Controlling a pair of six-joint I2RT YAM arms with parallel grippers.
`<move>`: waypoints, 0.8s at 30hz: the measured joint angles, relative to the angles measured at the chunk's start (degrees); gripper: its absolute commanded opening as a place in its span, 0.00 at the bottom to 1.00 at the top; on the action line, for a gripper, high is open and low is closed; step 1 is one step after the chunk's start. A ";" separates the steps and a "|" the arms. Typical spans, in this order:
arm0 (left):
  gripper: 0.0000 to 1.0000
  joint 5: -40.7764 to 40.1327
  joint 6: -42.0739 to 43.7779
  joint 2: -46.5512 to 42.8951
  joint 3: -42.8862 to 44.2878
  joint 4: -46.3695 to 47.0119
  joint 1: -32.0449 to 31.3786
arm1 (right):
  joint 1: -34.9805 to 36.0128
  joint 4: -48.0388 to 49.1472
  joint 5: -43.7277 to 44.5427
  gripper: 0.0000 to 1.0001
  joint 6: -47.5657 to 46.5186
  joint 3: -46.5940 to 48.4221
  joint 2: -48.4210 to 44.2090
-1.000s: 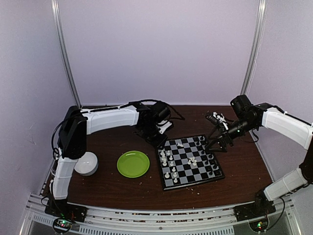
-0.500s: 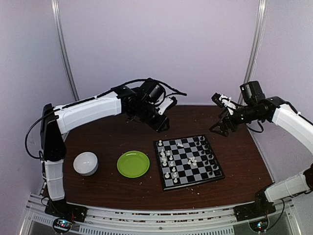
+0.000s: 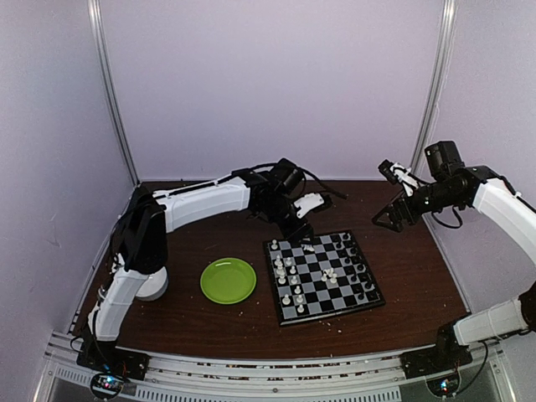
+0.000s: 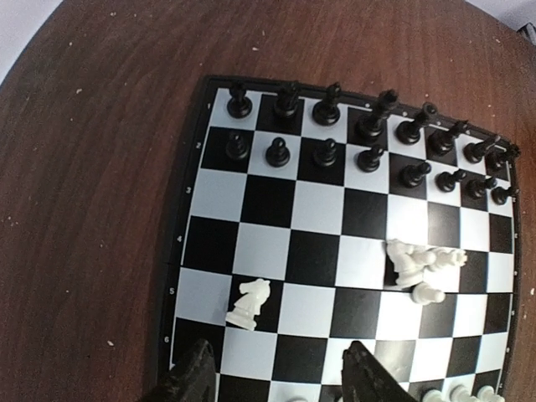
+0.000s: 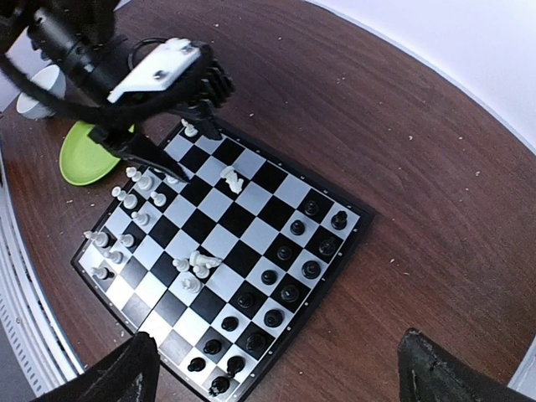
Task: Set up the chess pieces on the board
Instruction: Pick up the knight from the chessboard.
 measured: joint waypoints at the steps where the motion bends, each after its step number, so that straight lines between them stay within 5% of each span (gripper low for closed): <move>1: 0.55 0.13 0.15 0.83 0.42 0.00 0.20 | -0.04 -0.07 -0.68 1.00 -0.11 -0.39 -0.13; 24: 0.47 6.12 -1.25 10.97 6.45 2.60 2.60 | -0.04 -2.54 -10.75 0.92 -2.49 -2.86 3.08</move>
